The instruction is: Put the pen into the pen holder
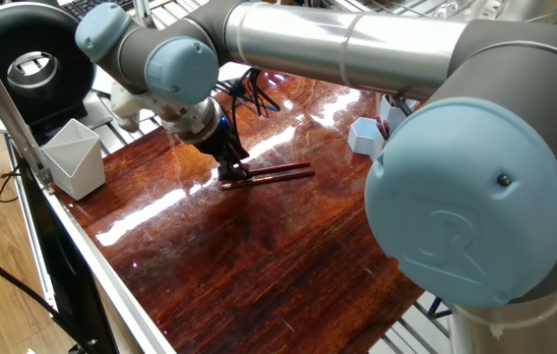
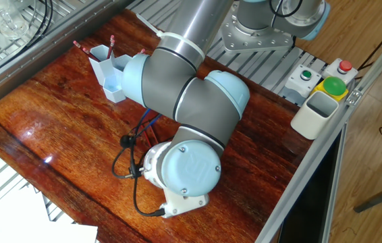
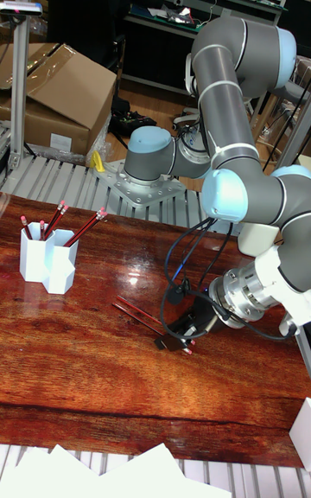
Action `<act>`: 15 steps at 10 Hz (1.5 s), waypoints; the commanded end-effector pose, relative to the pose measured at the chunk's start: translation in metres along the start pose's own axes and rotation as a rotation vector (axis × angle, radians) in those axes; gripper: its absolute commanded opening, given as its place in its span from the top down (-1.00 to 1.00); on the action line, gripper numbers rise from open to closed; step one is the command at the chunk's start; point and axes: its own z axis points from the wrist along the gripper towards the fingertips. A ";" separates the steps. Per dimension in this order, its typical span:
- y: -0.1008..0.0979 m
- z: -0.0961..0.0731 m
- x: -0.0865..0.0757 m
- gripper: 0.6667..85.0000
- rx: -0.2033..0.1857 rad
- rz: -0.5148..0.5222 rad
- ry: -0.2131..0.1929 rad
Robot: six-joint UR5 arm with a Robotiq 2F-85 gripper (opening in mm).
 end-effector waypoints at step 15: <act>0.007 0.006 -0.017 0.51 0.003 0.025 -0.073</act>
